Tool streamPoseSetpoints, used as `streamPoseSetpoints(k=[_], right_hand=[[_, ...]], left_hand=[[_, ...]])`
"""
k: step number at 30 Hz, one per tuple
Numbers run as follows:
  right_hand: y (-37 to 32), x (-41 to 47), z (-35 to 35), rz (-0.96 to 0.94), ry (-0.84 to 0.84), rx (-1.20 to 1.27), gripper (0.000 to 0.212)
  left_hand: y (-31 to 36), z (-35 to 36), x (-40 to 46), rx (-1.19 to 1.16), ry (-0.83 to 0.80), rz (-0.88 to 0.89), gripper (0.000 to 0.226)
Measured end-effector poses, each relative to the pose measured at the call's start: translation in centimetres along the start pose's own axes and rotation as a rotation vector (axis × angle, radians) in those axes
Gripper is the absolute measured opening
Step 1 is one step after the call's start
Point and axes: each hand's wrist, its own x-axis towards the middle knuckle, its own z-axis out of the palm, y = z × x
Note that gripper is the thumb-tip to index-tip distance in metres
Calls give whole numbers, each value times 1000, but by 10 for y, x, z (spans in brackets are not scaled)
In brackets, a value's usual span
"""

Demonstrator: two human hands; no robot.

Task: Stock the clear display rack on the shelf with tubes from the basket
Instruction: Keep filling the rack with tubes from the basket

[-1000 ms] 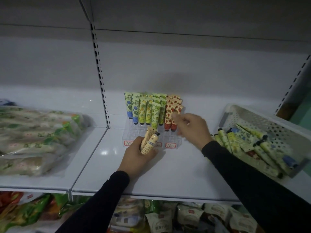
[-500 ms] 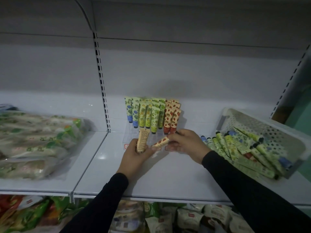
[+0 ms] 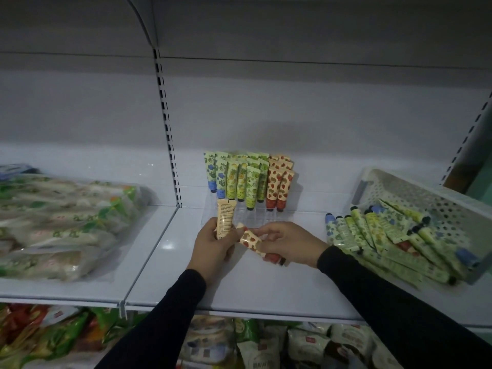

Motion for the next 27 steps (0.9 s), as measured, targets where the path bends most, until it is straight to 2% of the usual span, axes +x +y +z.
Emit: streamPoseSetpoints(k=[2, 13, 18, 22, 27], right_hand=[[-5, 2, 6, -34, -21, -93, 31], [-9, 7, 17, -36, 44, 23, 21], [-16, 1, -13, -95, 232, 64, 22], [-18, -2, -45, -170, 434, 117, 11], [-18, 2, -71, -220, 715, 94, 18]], left_hand=[[0, 1, 0, -19, -11, -3, 15], [-1, 1, 1, -31, -35, 24, 14], [-3, 0, 4, 6, 7, -27, 19], [-2, 1, 4, 4, 10, -57, 18], [-2, 1, 4, 34, 6, -53, 17]])
